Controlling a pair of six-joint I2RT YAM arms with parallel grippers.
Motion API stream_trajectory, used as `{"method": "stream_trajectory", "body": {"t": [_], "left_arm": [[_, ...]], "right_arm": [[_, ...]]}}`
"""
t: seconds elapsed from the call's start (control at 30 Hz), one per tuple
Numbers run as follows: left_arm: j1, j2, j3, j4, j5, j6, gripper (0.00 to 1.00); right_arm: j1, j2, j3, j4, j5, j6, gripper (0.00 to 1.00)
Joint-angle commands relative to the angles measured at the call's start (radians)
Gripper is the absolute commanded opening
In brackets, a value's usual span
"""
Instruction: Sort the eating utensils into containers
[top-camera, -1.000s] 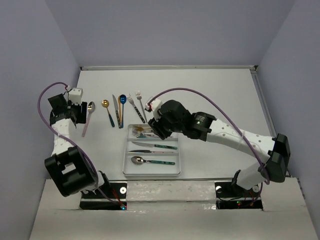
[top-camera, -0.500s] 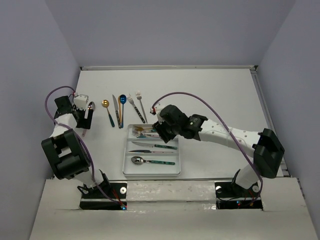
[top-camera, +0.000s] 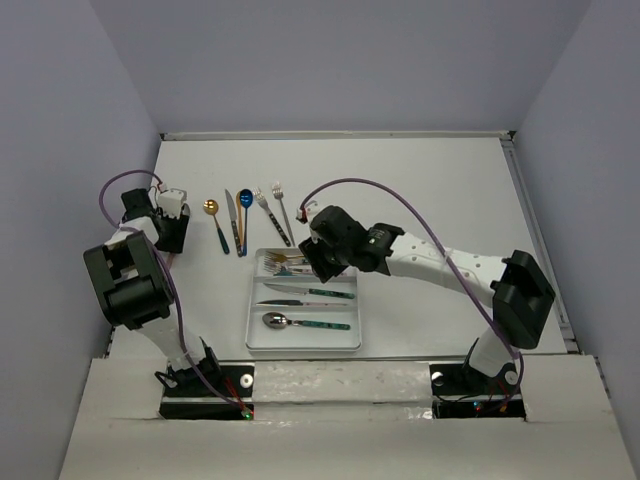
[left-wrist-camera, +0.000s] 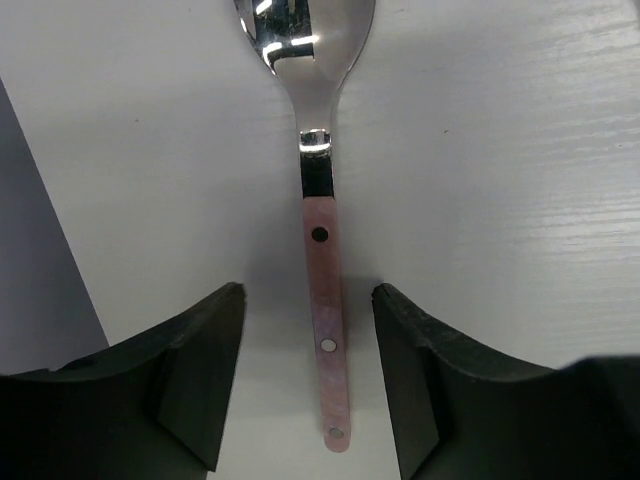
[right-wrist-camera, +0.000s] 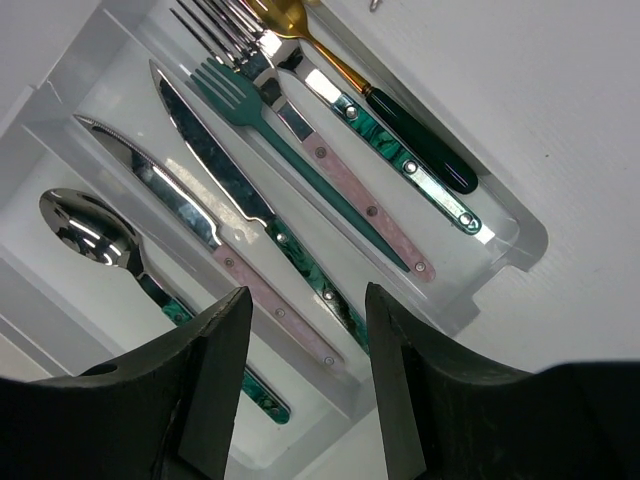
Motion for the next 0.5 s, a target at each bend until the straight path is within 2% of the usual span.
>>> {"method": "stream_trajectory", "body": {"t": [0.0, 0.03, 0.07, 0.13, 0.17, 0.23, 0.27, 0.37, 0.47], "left_arm": [[-0.006, 0.033, 0.016, -0.011, 0.036, 0.024, 0.62], [-0.006, 0.043, 0.022, -0.012, 0.038, 0.024, 0.58], [-0.006, 0.06, 0.034, -0.015, 0.044, 0.019, 0.49], [-0.006, 0.074, 0.04, -0.024, 0.051, 0.019, 0.36], [-0.006, 0.08, 0.04, -0.027, 0.056, 0.018, 0.22], [-0.006, 0.08, 0.034, -0.034, 0.079, 0.018, 0.05], [-0.005, 0.073, 0.024, -0.029, 0.09, 0.007, 0.0], [-0.005, 0.041, -0.006, 0.006, 0.11, -0.022, 0.0], [-0.003, -0.083, -0.042, 0.098, 0.143, -0.108, 0.0]], "right_arm": [[0.005, -0.024, 0.069, -0.044, 0.06, 0.059, 0.55], [0.005, -0.026, 0.075, -0.05, 0.065, 0.064, 0.55], [0.005, -0.026, 0.087, -0.065, 0.073, 0.068, 0.55], [0.005, -0.026, 0.101, -0.078, 0.077, 0.071, 0.55], [0.005, -0.026, 0.113, -0.082, 0.077, 0.071, 0.55], [0.005, -0.024, 0.121, -0.087, 0.079, 0.073, 0.55], [0.005, -0.023, 0.133, -0.087, 0.076, 0.068, 0.55], [0.005, -0.01, 0.168, -0.091, 0.064, 0.058, 0.54], [0.005, -0.007, 0.208, -0.088, 0.051, 0.051, 0.54]]}}
